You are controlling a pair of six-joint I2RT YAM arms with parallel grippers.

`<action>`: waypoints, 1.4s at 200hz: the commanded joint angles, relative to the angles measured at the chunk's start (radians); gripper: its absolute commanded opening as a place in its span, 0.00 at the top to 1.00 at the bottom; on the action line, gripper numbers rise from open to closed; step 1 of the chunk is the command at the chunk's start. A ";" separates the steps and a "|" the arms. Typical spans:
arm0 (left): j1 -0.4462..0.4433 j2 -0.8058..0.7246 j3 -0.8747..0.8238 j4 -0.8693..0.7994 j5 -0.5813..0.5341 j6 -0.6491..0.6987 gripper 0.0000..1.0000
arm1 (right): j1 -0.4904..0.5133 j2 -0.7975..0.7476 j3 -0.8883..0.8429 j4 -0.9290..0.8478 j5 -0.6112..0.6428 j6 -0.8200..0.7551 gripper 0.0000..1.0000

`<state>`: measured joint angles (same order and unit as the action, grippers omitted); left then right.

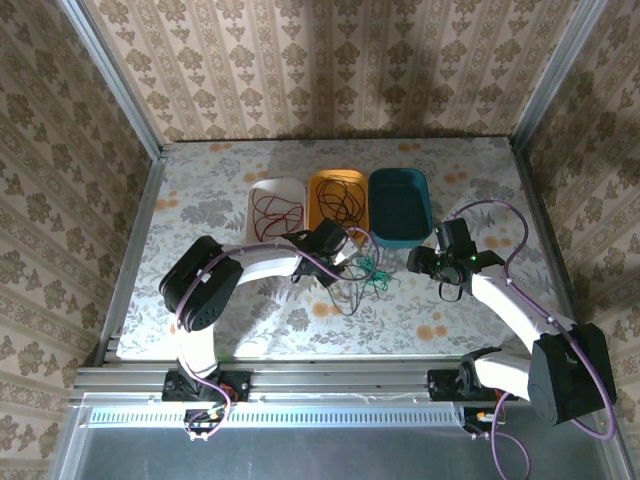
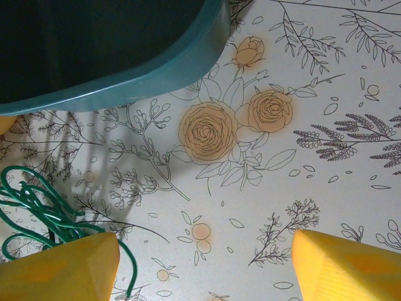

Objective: Untangle the cables

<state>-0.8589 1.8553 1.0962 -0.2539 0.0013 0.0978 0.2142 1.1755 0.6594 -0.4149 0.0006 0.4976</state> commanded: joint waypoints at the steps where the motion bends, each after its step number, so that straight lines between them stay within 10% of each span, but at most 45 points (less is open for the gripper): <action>1: 0.006 -0.041 -0.029 -0.039 -0.027 0.001 1.00 | 0.004 -0.020 0.009 0.005 0.020 0.004 0.26; 95: 0.103 -0.419 -0.098 0.195 0.141 -0.009 1.00 | 0.005 -0.002 0.019 0.019 0.027 0.003 0.26; 195: 0.270 0.149 0.498 0.076 -0.130 0.033 1.00 | 0.008 -0.015 0.036 0.016 -0.032 -0.032 0.26; 223: 0.240 0.089 0.431 0.162 -0.101 0.109 0.38 | 0.053 -0.025 0.029 0.038 -0.152 -0.092 0.26; 280: 0.171 -0.112 0.136 0.078 0.436 0.188 0.35 | 0.155 0.139 0.104 -0.017 -0.212 -0.174 0.26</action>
<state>-0.6628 1.7908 1.2980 -0.1165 0.1932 0.2443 0.3519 1.2495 0.7216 -0.3931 -0.1616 0.3756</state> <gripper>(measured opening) 0.661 0.741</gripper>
